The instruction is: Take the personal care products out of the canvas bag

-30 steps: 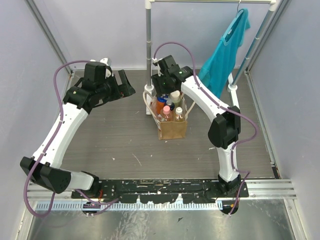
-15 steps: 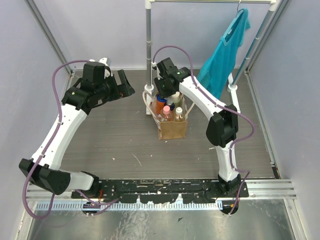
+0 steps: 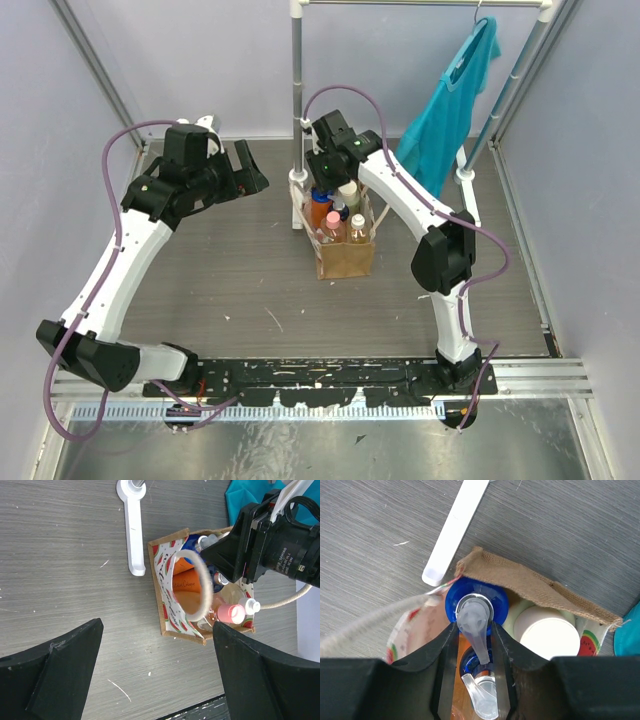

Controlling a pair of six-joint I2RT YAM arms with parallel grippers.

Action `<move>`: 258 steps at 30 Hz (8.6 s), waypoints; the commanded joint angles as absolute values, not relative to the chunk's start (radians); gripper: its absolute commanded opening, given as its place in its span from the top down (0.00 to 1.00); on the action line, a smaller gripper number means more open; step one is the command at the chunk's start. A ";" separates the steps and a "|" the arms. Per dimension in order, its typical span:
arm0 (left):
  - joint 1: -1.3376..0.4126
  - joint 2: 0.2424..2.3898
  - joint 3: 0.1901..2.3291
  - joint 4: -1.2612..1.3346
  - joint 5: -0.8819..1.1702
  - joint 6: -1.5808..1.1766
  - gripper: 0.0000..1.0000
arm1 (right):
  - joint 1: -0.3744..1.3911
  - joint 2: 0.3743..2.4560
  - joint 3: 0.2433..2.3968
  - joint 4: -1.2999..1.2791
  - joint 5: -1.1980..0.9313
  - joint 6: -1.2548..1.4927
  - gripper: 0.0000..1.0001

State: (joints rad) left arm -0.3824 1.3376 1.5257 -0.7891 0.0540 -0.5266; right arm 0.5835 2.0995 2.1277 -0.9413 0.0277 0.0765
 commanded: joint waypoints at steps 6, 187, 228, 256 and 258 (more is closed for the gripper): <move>-0.382 1.318 1.560 -0.807 0.058 -0.504 0.02 | 0.586 2.059 2.125 -0.853 0.026 0.072 0.68; -0.768 1.549 2.215 -1.154 -0.474 -0.300 1.00 | 0.678 1.376 1.145 -0.392 0.361 0.203 0.49; -0.744 1.281 1.287 -0.621 -0.441 -0.451 0.15 | 0.531 1.267 1.740 -0.744 0.502 0.107 0.82; -0.781 1.711 1.894 -0.651 -0.088 -0.317 0.11 | 0.346 1.156 1.175 -0.468 0.403 0.110 0.82; -0.782 1.758 1.918 -0.683 -0.104 -0.329 0.12 | 0.343 1.164 1.148 -0.461 0.398 0.119 0.81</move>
